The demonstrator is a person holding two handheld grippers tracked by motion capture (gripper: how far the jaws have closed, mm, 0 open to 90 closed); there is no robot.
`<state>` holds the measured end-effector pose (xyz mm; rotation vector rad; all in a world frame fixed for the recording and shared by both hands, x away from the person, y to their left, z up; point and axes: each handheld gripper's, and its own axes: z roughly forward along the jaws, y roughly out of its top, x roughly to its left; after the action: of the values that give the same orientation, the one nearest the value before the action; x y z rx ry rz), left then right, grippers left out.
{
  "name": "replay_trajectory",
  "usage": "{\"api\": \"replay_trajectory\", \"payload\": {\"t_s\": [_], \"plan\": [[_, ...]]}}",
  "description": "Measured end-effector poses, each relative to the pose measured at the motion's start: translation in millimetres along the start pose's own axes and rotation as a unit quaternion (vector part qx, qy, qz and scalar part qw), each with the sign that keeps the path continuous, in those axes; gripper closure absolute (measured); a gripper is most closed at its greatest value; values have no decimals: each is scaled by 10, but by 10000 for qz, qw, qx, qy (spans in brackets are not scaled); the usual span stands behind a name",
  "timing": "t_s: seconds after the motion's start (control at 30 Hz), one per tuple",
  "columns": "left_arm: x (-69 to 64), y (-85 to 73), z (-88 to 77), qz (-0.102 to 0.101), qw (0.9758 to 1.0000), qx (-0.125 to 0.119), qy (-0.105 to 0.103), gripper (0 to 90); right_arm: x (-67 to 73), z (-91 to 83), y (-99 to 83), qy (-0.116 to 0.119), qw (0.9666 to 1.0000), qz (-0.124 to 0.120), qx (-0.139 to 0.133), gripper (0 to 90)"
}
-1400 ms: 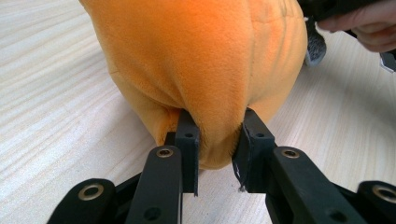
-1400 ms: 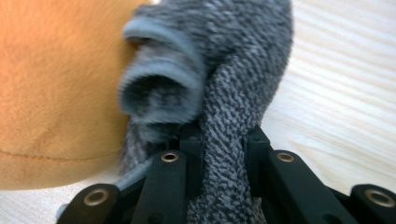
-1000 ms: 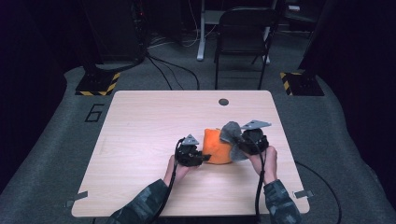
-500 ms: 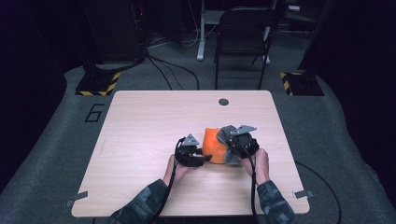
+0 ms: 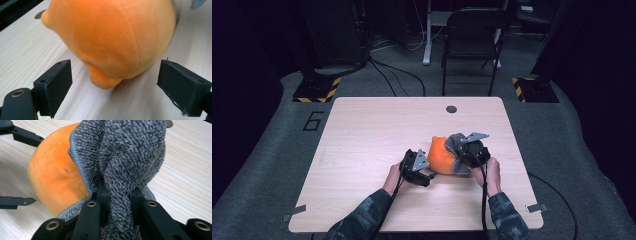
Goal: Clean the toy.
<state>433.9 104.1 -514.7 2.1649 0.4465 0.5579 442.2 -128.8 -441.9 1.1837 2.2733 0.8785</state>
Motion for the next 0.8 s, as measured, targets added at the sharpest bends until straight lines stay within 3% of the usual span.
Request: {"api": "replay_trajectory", "payload": {"t_s": [0.2, 0.33, 0.47, 0.57, 0.7, 0.73, 0.77, 0.8], "plan": [[-16, -26, 66, 119, 9999, -107, 14, 160, -15, 6, -2, 25, 10000, 4, -20, 767], [-72, -37, 69, 362, 9991, -177, 143, 334, -19, 1, -4, 60, 10000, 57, 27, 767], [-79, -61, 80, 392, 9989, -230, 83, 551, -16, 1, -5, 83, 9999, 87, 2, 767], [-88, -60, 89, 425, 9988, -221, 129, 658, -12, 2, -3, 59, 9999, 53, -71, 766], [-98, -45, 86, 310, 9993, -191, 125, 695, -41, -41, -2, 155, 9995, 181, -218, 765], [-100, -40, 79, 280, 9993, -180, 158, 700, -130, -130, 1, 155, 9988, 257, -387, 767], [-100, -40, 79, 280, 9993, -180, 158, 704, -130, -130, 1, 155, 9988, 257, -387, 767], [-105, -52, 83, 286, 9993, -201, 155, 705, -248, -252, 2, -148, 9977, 445, -490, 768]]}}
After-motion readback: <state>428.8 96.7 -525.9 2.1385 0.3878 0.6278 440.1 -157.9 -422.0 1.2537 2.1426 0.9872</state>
